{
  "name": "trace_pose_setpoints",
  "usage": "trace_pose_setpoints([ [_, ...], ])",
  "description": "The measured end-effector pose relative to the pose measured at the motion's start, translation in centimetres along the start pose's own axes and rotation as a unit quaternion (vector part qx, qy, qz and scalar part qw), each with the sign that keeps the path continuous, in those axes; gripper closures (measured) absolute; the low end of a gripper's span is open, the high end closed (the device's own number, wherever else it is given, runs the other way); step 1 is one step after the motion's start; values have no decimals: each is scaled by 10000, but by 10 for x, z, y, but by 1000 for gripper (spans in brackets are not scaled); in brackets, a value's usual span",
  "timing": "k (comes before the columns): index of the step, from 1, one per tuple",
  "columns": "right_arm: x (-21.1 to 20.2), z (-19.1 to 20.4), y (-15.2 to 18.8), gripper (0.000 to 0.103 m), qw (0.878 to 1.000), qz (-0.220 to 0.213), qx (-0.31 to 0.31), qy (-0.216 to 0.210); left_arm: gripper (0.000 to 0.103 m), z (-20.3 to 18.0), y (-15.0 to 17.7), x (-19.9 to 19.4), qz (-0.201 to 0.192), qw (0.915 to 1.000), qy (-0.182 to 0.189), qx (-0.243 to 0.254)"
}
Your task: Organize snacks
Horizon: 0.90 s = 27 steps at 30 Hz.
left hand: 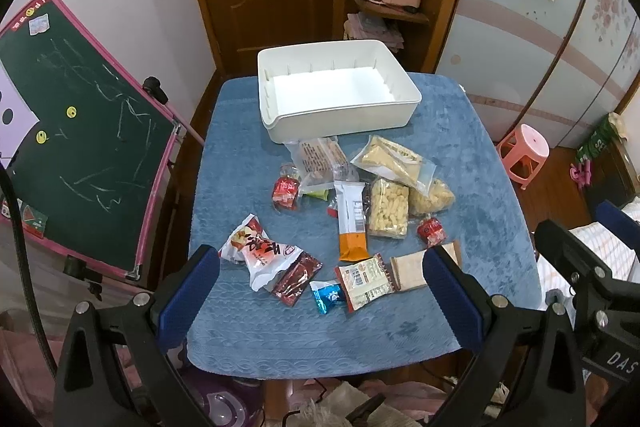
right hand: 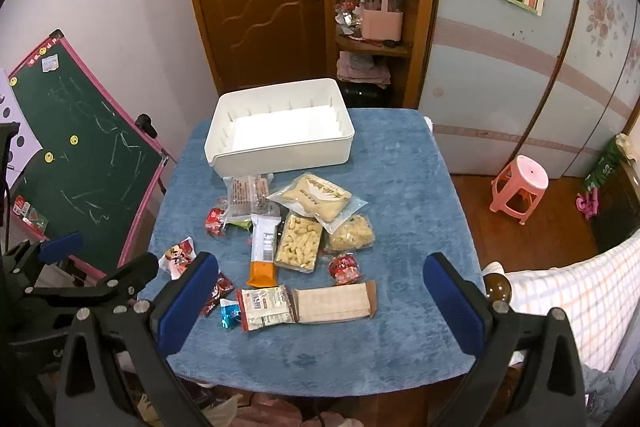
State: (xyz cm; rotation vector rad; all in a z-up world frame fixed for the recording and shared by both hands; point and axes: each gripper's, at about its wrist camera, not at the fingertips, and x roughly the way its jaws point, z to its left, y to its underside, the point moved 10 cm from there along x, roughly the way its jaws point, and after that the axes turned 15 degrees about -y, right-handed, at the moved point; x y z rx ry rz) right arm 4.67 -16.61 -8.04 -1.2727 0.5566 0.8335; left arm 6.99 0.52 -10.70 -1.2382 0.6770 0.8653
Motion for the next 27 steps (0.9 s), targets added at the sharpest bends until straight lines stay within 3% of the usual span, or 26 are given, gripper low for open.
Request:
trace_pose_setpoints([
  [12, -10, -12, 1, 0, 9993, -39, 215, 318, 2, -2, -2, -5, -122, 9997, 155, 115],
  [27, -19, -14, 6, 0, 9989, -60, 319, 343, 5, 7, -8, -17, -288, 9993, 259, 5],
])
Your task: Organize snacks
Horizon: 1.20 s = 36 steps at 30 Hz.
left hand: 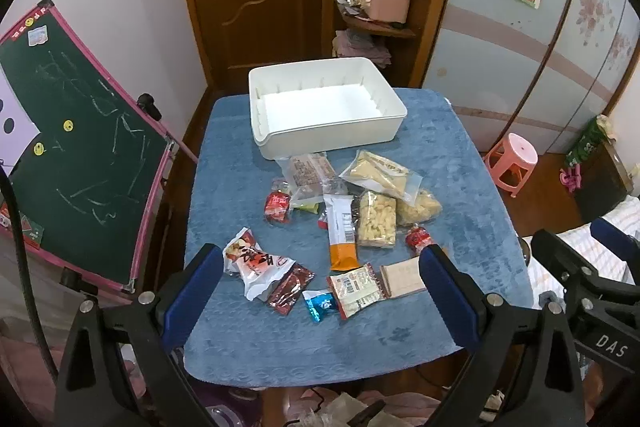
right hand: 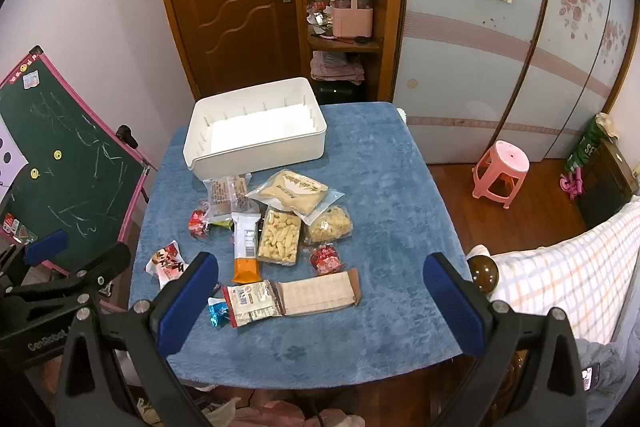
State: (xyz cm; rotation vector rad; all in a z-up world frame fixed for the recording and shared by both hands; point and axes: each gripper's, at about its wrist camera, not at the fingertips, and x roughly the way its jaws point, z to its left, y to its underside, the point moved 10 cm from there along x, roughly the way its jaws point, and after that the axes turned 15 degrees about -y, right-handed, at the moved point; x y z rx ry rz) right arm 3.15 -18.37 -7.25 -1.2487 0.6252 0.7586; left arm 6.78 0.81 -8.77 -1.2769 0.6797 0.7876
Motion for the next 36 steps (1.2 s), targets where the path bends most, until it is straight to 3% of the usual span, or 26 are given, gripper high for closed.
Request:
trace_pose_setpoints([
  [36, -7, 21, 8, 0, 9998, -133, 132, 19, 5, 28, 7, -6, -108, 9998, 32, 181],
])
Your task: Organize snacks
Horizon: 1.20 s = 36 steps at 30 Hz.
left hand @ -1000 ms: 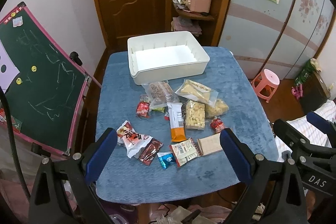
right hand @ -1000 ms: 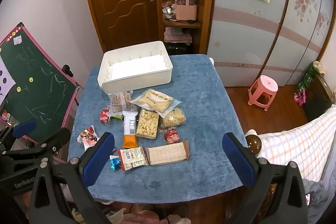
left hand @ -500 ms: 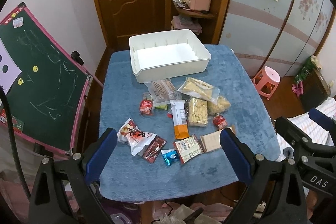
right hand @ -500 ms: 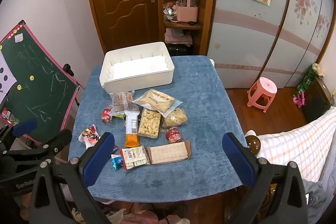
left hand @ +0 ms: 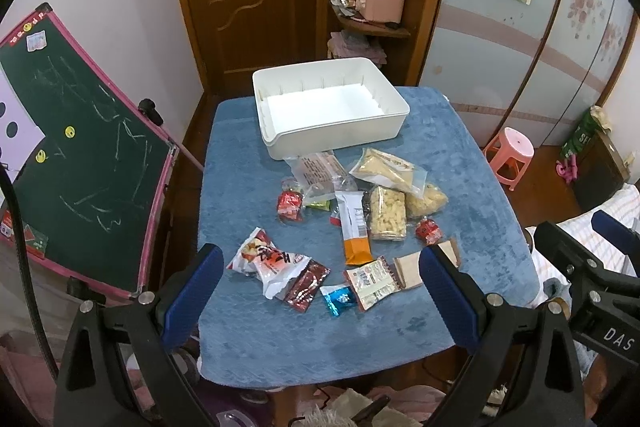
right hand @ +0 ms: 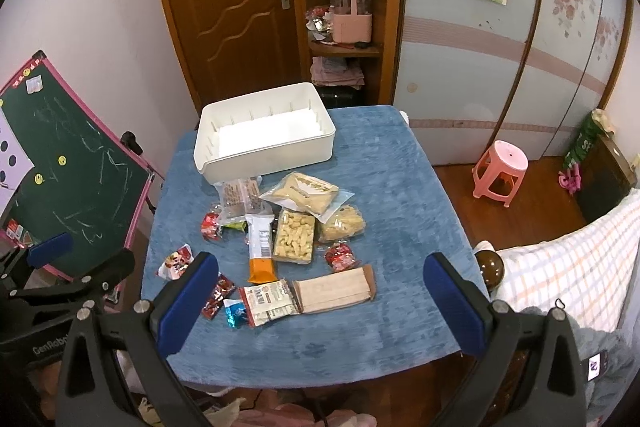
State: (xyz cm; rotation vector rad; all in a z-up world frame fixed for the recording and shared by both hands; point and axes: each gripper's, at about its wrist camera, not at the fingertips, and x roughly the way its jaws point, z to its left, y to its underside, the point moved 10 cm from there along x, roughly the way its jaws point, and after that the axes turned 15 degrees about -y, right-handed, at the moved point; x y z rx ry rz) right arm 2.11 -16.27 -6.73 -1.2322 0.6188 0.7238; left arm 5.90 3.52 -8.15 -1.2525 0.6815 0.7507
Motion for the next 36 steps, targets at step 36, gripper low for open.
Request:
trace_pose_setpoints([
  [36, 96, 1, 16, 0, 9923, 1179, 180, -333, 5, 59, 25, 117, 1280, 9883, -487, -669],
])
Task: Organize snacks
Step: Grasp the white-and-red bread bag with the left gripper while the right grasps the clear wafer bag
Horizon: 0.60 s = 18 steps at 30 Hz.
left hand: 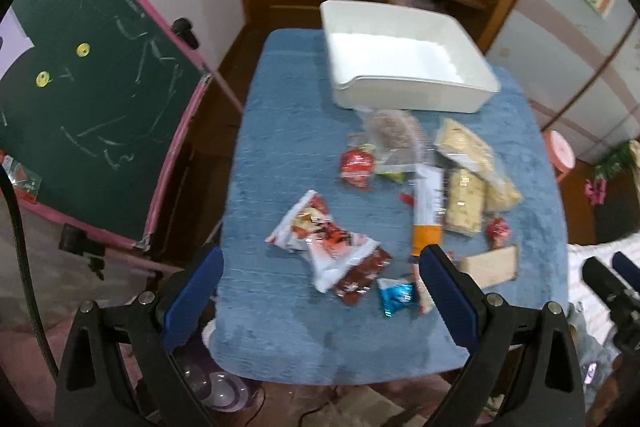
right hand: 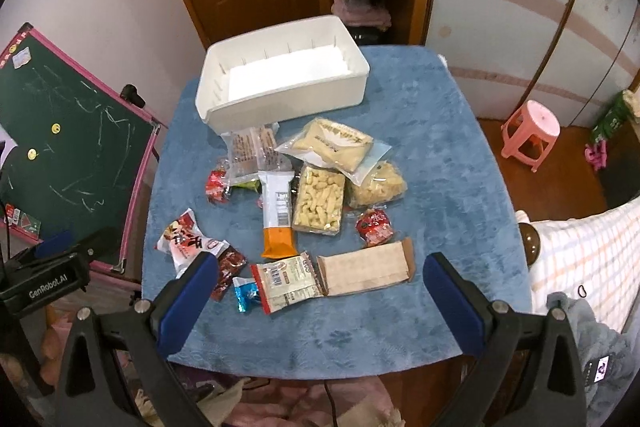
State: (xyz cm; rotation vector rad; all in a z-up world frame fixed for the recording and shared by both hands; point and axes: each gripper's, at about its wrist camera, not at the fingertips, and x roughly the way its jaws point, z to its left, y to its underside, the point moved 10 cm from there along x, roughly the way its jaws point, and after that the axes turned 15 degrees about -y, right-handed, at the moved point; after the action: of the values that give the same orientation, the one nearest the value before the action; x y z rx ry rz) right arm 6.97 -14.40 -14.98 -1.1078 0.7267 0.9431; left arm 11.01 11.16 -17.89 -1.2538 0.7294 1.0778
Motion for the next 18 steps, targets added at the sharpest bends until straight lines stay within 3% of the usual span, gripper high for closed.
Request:
trace_pose_setpoints([
  [6, 24, -38, -14, 1, 9995, 178, -46, 238, 5, -6, 10, 44, 369, 9988, -186, 249],
  [11, 54, -71, -10, 12, 9986, 525, 114, 24, 5, -15, 27, 94, 782, 9943, -420, 584],
  [14, 70, -86, -7, 13, 9970, 698, 305, -169, 6, -17, 41, 118, 1313, 9908, -160, 284],
  [18, 84, -103, -9, 14, 9959, 769, 420, -245, 6, -23, 41, 131, 1571, 9873, 181, -128],
])
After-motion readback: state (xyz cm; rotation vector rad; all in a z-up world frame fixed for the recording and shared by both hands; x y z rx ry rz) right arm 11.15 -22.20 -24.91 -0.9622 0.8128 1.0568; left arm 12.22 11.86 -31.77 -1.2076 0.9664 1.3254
